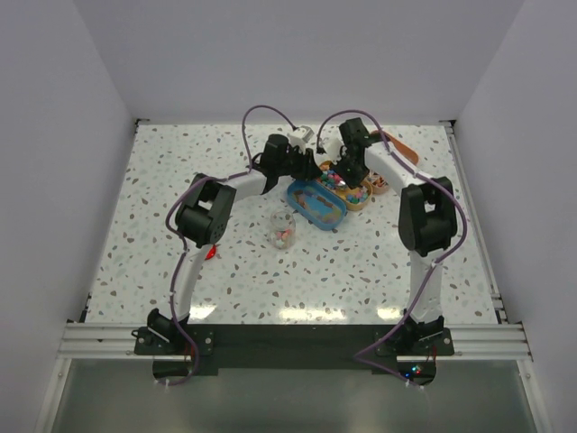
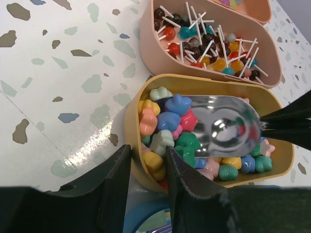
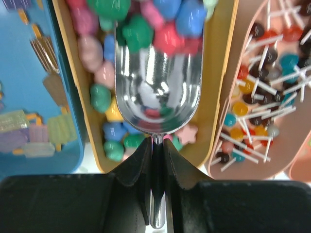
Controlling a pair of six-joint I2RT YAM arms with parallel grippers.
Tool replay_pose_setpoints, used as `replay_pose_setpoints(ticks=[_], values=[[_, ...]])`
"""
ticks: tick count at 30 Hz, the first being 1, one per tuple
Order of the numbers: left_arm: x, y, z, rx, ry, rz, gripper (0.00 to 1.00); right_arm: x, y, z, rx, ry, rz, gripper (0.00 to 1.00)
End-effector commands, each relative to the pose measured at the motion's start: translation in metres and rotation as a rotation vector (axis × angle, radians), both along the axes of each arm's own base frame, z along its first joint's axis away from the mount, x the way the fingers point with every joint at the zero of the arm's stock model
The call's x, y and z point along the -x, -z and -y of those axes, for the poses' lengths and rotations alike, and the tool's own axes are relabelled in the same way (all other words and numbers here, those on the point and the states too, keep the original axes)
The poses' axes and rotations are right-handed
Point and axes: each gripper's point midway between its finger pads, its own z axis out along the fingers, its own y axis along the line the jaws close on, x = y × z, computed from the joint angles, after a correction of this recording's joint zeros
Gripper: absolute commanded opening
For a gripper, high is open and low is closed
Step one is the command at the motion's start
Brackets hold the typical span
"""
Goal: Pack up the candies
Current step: Scoop the fake candies from the storage box.
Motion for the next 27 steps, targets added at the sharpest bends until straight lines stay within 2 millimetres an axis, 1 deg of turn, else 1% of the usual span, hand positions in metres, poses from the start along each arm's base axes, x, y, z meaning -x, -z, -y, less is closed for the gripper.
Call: replay_pose_setpoints(ticks=[1, 2, 3, 4, 5, 6, 7, 9, 10, 14, 16, 18, 20, 22, 23, 25, 27], values=[[0.013, -0.043, 0.032, 0.073, 0.101, 0.087, 0.38, -0.017, 0.015, -0.039, -0.128, -0.015, 0.054, 0.0], [0.013, -0.047, 0.032, 0.073, 0.098, 0.092, 0.38, -0.016, 0.015, -0.037, -0.119, -0.035, 0.06, 0.0], [0.013, -0.046, 0.031, 0.071, 0.094, 0.092, 0.39, -0.018, 0.007, -0.039, -0.132, -0.049, 0.089, 0.0], [0.012, -0.048, 0.032, 0.074, 0.091, 0.097, 0.39, -0.011, 0.013, -0.04, -0.14, -0.062, 0.073, 0.0], [0.012, -0.051, 0.032, 0.081, 0.092, 0.098, 0.4, -0.013, 0.002, -0.048, -0.186, -0.098, 0.108, 0.0], [0.011, -0.054, 0.033, 0.087, 0.091, 0.099, 0.4, -0.011, 0.006, -0.051, -0.201, -0.108, 0.106, 0.0], [0.011, -0.054, 0.033, 0.089, 0.091, 0.095, 0.4, -0.008, 0.007, -0.051, -0.215, -0.11, 0.109, 0.0], [0.011, -0.057, 0.034, 0.095, 0.092, 0.096, 0.4, -0.01, 0.007, -0.055, -0.239, -0.111, 0.125, 0.0], [0.011, -0.056, 0.034, 0.096, 0.09, 0.093, 0.4, -0.011, 0.011, -0.055, -0.235, -0.106, 0.118, 0.0], [0.013, -0.055, 0.034, 0.094, 0.091, 0.085, 0.41, -0.017, 0.012, -0.058, -0.248, -0.07, 0.121, 0.0], [0.013, -0.054, 0.034, 0.093, 0.088, 0.077, 0.42, -0.019, 0.013, -0.056, -0.249, -0.044, 0.133, 0.0], [0.013, -0.054, 0.034, 0.096, 0.088, 0.074, 0.42, -0.024, 0.008, -0.058, -0.256, -0.022, 0.152, 0.0], [0.013, -0.055, 0.034, 0.103, 0.085, 0.07, 0.43, -0.024, 0.009, -0.053, -0.222, -0.019, 0.153, 0.0], [0.013, -0.058, 0.035, 0.11, 0.081, 0.068, 0.45, -0.02, 0.013, -0.051, -0.209, -0.03, 0.144, 0.0], [0.013, -0.061, 0.035, 0.114, 0.081, 0.072, 0.47, -0.02, 0.011, -0.05, -0.21, -0.03, 0.148, 0.0], [0.013, -0.063, 0.035, 0.117, 0.079, 0.072, 0.49, -0.016, 0.013, -0.05, -0.214, -0.026, 0.142, 0.0], [0.014, -0.063, 0.035, 0.117, 0.08, 0.069, 0.53, -0.015, 0.016, -0.05, -0.231, -0.02, 0.143, 0.0]])
